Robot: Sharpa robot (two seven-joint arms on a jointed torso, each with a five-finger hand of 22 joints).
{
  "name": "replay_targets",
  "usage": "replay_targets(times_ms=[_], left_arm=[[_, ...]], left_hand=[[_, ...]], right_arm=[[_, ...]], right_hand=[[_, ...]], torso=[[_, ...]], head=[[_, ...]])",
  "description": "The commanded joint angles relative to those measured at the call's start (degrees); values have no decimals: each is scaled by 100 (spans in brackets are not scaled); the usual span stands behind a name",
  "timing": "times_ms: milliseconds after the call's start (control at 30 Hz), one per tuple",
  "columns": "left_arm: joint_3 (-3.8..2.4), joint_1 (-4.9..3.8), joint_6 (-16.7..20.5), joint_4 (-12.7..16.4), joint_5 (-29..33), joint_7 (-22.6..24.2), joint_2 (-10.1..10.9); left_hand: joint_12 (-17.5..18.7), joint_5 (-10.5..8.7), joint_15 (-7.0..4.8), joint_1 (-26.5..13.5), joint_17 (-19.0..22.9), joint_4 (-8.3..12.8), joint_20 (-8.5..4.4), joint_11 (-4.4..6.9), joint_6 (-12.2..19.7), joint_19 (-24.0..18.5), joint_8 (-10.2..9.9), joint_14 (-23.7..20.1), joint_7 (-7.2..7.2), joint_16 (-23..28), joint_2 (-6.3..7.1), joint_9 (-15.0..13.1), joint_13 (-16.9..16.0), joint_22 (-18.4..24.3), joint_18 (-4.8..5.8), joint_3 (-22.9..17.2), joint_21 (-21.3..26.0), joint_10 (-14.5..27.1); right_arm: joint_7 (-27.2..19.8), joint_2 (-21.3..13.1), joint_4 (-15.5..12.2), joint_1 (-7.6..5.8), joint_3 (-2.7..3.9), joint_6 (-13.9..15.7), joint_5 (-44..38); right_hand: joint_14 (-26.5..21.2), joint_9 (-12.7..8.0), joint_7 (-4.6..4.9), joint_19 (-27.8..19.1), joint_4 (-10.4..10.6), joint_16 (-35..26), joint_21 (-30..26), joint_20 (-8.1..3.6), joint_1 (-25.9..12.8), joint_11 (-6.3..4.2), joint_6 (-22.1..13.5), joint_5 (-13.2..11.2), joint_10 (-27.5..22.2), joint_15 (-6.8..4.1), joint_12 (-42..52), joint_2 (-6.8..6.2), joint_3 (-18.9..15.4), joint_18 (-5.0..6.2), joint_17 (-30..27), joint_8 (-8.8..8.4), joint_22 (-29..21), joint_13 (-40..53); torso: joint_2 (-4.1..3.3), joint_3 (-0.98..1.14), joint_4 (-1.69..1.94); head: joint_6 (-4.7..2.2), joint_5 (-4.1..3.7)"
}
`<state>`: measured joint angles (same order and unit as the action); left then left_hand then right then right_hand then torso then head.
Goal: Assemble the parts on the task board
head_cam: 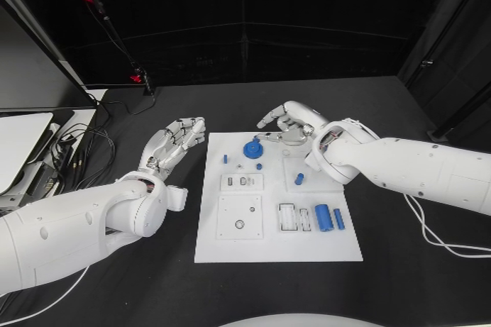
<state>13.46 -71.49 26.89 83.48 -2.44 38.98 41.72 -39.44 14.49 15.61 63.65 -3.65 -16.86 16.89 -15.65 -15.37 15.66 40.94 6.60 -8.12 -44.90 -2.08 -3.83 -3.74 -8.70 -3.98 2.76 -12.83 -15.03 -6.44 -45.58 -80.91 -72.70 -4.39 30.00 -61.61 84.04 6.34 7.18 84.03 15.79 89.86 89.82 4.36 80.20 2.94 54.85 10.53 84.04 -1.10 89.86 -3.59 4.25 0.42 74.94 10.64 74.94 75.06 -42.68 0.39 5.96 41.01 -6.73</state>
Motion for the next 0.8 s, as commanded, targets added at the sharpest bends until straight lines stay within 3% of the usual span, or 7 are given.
replay_targets(times_ms=[33,233,433,567,667,733,800], left_arm=[[-3,-6,-56,-17,-33,1407,-9],[3,0,-62,-53,-33,1416,-33],[6,7,-64,-78,-33,1422,-43],[7,14,-71,-92,-33,1419,-44],[7,18,-72,-99,-33,1418,-45],[8,19,-71,-100,-33,1422,-43],[8,21,-70,-101,-33,1423,-36]], left_hand=[[-21,32,-3,-9,-8,13,-16,14,45,-42,-31,44,-900,-32,-57,2,-1,-8,-28,17,-16,-34],[-21,33,-3,-7,-8,13,-16,14,45,-38,-30,44,-899,-32,-59,2,-1,-10,-28,18,-20,-34],[-21,33,-3,-7,-8,13,-16,14,45,-38,-30,44,-899,-32,-59,2,-1,-10,-28,18,-20,-34],[-21,33,-3,-7,-8,13,-16,14,45,-38,-30,44,-899,-32,-59,2,-1,-10,-28,18,-20,-34],[-23,36,-3,-3,-8,14,-16,14,45,-43,-30,44,-900,-34,-64,2,-1,-8,-28,21,-17,-35],[-24,36,-3,-2,-8,14,-16,14,45,-42,-30,44,-900,-34,-65,2,-1,-8,-28,21,-18,-35],[-24,36,-3,-2,-8,14,-16,14,45,-41,-30,44,-900,-34,-66,2,-1,-9,-28,21,-19,-35]], right_arm=[[-417,-314,-307,-19,4,424,931],[-667,-866,-604,-21,-3,469,1476],[-767,-1243,-719,-14,-10,434,1573],[-765,-1444,-714,5,-13,378,1538],[-705,-1565,-666,42,-16,295,1484],[-637,-1628,-614,87,-17,249,1389],[-576,-1660,-543,142,-17,215,1303]], right_hand=[[596,-5,54,597,-102,14,18,97,68,71,143,159,596,124,14,98,16,-42,1506,-5,1506,1494],[596,-55,67,597,-209,14,18,174,154,88,91,220,596,167,14,101,33,-42,1506,-119,1506,1494],[596,-88,41,597,-248,14,18,202,168,62,38,191,596,156,14,93,22,-42,1506,-194,1506,1494],[596,-121,27,597,-291,14,18,215,189,33,-31,114,596,134,14,89,13,-42,1506,-275,1506,1494],[596,-144,19,597,-315,14,18,211,193,5,-84,39,596,113,14,82,-1,-42,1506,-329,1506,1494],[596,-163,10,597,-349,14,18,198,214,-21,-139,-63,596,93,14,69,-12,-42,1506,-379,1506,1494],[596,-177,-7,597,-385,14,18,180,254,-47,-178,-189,596,71,14,67,-17,-42,1506,-418,1506,1494]], torso=[[8,-8,-21],[27,-7,-37],[39,-7,-36],[34,-3,-42],[38,-12,-35],[33,-15,-34],[32,-13,-49]], head=[[12,-24],[-4,-56],[-24,-118],[-54,-200],[-63,-292],[-86,-381],[-87,-414]])
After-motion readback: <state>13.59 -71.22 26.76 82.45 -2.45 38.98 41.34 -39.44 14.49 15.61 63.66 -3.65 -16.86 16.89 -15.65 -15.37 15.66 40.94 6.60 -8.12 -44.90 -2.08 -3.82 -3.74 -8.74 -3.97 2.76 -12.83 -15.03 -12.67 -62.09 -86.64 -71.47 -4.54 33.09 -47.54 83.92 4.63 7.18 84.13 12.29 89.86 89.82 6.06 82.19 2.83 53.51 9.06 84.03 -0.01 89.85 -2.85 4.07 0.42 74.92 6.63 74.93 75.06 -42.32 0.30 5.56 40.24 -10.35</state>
